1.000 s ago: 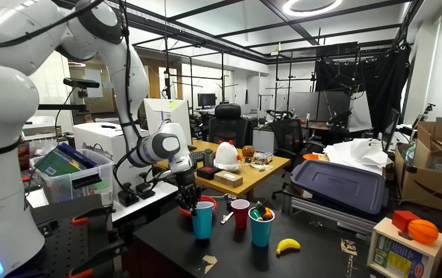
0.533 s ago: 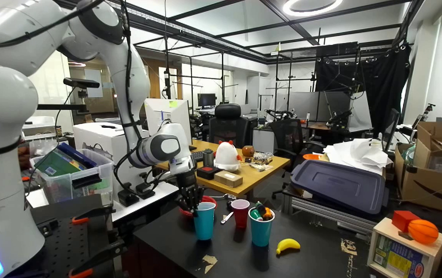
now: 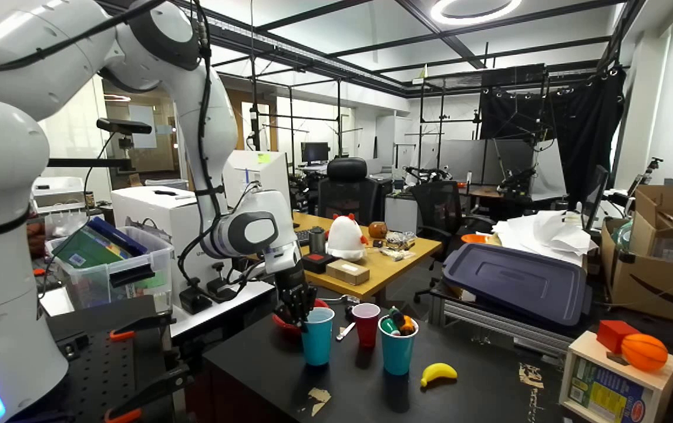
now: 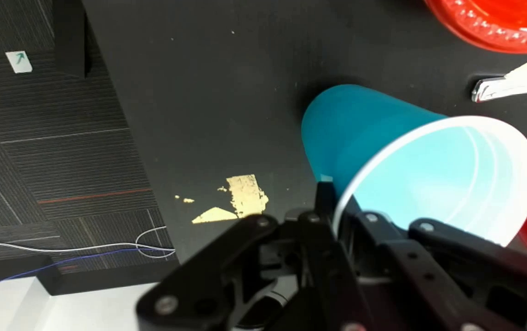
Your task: Pick up the blue cup and pour it's contents in the bowl
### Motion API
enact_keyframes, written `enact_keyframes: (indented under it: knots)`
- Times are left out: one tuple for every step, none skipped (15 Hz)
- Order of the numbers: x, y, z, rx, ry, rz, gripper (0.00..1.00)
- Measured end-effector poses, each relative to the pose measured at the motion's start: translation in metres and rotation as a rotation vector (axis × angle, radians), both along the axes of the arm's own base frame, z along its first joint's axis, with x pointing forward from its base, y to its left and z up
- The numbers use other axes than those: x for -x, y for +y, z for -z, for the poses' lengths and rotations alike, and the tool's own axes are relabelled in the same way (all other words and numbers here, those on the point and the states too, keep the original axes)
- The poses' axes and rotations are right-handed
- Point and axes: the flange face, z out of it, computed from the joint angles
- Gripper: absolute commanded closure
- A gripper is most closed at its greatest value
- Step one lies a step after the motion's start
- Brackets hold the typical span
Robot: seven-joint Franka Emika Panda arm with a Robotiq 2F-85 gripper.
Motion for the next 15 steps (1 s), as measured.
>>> enact_keyframes:
  knots:
    - [0.0,-0.002,0.001,-0.009,-0.002,-0.001,0.99]
    - [0.0,-0.003,0.002,-0.017,-0.002,-0.003,0.99]
    - [0.001,-0.005,0.004,-0.026,0.0,-0.006,0.99]
    - [0.001,-0.006,0.005,-0.034,0.002,-0.01,0.97]
    - [0.0,-0.007,0.006,-0.042,0.003,-0.013,0.7]
    - [0.0,-0.008,0.007,-0.05,0.006,-0.017,0.68]
    - [0.0,-0.009,0.008,-0.057,0.007,-0.016,0.62]
    - [-0.001,-0.011,0.009,-0.062,0.01,-0.019,0.55]
    - [-0.001,-0.012,0.009,-0.064,0.012,-0.022,0.47]
    - [-0.001,-0.013,0.009,-0.065,0.012,-0.023,0.4]
    - [-0.002,-0.013,0.009,-0.065,0.013,-0.027,0.31]
    - [-0.002,-0.013,0.009,-0.064,0.012,-0.029,0.25]
    - [-0.004,-0.013,0.008,-0.063,0.011,-0.034,0.18]
    - [-0.007,-0.014,0.007,-0.061,0.007,-0.039,0.1]
    - [-0.01,-0.014,0.005,-0.058,0.002,-0.042,0.03]
